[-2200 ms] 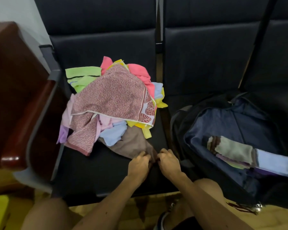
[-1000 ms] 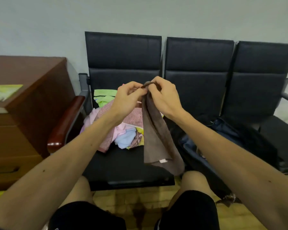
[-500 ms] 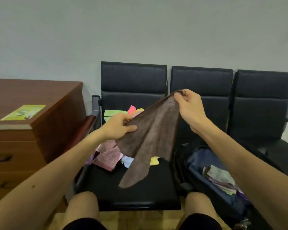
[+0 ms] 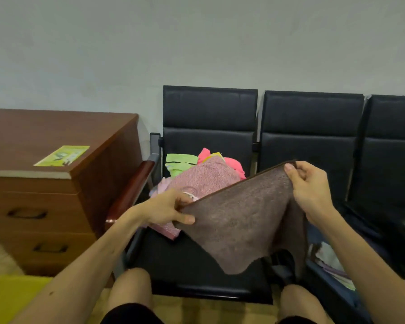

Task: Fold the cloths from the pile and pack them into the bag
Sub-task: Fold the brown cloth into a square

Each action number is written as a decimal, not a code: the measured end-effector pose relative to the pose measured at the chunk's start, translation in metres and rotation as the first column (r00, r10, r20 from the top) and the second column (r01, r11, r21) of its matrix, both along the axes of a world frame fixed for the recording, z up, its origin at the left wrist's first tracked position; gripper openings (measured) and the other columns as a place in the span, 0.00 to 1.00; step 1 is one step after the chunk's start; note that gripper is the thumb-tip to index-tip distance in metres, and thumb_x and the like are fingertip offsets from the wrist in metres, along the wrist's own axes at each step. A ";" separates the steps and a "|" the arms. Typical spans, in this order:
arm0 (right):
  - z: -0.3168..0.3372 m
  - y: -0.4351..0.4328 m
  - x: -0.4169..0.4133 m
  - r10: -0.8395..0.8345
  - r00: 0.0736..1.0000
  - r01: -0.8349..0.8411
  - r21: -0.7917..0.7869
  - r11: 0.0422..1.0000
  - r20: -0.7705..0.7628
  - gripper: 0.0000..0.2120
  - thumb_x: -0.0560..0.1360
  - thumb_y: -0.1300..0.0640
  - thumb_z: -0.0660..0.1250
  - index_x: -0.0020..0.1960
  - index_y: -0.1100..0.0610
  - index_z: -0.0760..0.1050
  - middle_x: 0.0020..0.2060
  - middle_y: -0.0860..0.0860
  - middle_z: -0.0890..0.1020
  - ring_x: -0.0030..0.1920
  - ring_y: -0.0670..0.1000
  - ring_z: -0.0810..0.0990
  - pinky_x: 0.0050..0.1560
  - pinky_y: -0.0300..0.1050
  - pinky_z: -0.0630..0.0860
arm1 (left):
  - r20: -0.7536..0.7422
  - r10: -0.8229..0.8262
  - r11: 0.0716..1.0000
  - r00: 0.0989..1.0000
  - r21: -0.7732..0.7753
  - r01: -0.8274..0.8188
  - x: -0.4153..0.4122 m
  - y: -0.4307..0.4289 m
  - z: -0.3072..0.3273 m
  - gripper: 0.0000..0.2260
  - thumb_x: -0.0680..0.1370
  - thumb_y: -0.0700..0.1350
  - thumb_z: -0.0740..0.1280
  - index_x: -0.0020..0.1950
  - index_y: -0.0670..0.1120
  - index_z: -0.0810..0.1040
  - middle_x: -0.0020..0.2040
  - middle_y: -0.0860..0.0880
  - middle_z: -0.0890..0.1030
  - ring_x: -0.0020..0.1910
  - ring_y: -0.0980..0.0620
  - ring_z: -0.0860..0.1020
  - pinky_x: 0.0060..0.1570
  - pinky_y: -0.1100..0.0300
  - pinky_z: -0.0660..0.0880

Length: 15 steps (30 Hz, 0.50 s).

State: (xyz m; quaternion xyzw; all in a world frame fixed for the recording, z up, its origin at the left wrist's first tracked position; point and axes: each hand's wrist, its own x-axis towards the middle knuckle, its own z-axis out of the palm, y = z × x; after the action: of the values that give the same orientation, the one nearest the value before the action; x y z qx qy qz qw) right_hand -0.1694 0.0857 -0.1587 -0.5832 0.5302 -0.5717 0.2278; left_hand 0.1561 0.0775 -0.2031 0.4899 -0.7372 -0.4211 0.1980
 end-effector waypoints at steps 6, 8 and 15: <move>-0.048 0.012 -0.011 -0.091 0.992 0.085 0.069 0.994 0.085 0.10 0.82 0.57 0.63 0.44 0.48 0.79 0.40 0.48 0.83 0.42 0.47 0.81 0.41 0.43 0.76 | -0.312 0.222 0.974 0.924 0.115 -0.195 0.011 0.006 -0.044 0.17 0.74 0.46 0.74 0.55 0.35 0.82 0.51 0.37 0.85 0.52 0.39 0.83 0.54 0.43 0.80; -0.067 0.019 -0.014 -0.110 0.989 0.101 0.102 0.990 0.095 0.09 0.81 0.56 0.64 0.45 0.49 0.80 0.39 0.44 0.84 0.42 0.44 0.81 0.40 0.39 0.76 | -0.515 0.398 0.917 0.760 0.240 -0.318 0.007 0.011 -0.057 0.22 0.71 0.51 0.75 0.57 0.36 0.81 0.53 0.34 0.83 0.52 0.37 0.82 0.52 0.42 0.79; -0.118 0.046 0.000 -0.212 0.954 0.164 0.227 0.960 0.210 0.08 0.80 0.55 0.65 0.45 0.48 0.80 0.39 0.44 0.84 0.40 0.42 0.82 0.39 0.39 0.78 | -0.583 0.560 0.810 0.589 0.237 -0.536 -0.022 0.035 -0.086 0.07 0.79 0.38 0.66 0.51 0.37 0.83 0.45 0.41 0.85 0.45 0.45 0.81 0.45 0.57 0.80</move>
State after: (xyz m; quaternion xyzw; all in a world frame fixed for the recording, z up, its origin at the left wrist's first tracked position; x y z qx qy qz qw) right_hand -0.1698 0.1316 -0.2762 -0.4319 0.6098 -0.5970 0.2920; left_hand 0.1342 0.1122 -0.2891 0.5266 -0.4326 -0.4909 0.5427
